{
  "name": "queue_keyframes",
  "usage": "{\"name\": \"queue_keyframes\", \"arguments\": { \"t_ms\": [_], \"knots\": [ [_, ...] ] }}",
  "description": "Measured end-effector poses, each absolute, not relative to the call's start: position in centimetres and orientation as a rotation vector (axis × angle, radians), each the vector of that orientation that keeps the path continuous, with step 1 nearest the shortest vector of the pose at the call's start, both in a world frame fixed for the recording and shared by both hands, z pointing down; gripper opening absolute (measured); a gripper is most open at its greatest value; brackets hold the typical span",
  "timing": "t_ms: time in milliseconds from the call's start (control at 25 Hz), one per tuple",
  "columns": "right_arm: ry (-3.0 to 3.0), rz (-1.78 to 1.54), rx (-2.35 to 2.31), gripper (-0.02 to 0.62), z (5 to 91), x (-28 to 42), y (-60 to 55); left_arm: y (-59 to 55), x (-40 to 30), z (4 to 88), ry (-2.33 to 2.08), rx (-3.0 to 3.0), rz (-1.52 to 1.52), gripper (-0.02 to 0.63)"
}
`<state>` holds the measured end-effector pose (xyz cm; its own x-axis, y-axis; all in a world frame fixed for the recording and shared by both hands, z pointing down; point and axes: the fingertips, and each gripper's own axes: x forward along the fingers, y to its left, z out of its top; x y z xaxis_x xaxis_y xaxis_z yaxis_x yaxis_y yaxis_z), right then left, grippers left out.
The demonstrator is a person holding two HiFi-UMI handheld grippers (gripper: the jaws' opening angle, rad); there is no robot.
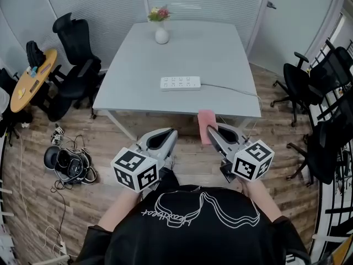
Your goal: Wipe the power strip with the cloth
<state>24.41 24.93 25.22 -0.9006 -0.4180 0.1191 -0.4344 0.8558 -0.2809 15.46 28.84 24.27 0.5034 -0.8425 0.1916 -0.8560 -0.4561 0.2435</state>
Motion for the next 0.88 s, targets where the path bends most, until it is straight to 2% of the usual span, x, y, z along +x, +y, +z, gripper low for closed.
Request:
{"name": "queue_keyframes", "arguments": {
  "t_ms": [880],
  "knots": [
    [-2.837, 0.782, 0.86, 0.035, 28.4, 7.7, 0.5, 5.3, -2.7, 28.2, -1.288, 2.331, 0.097, 0.015]
  ]
}}
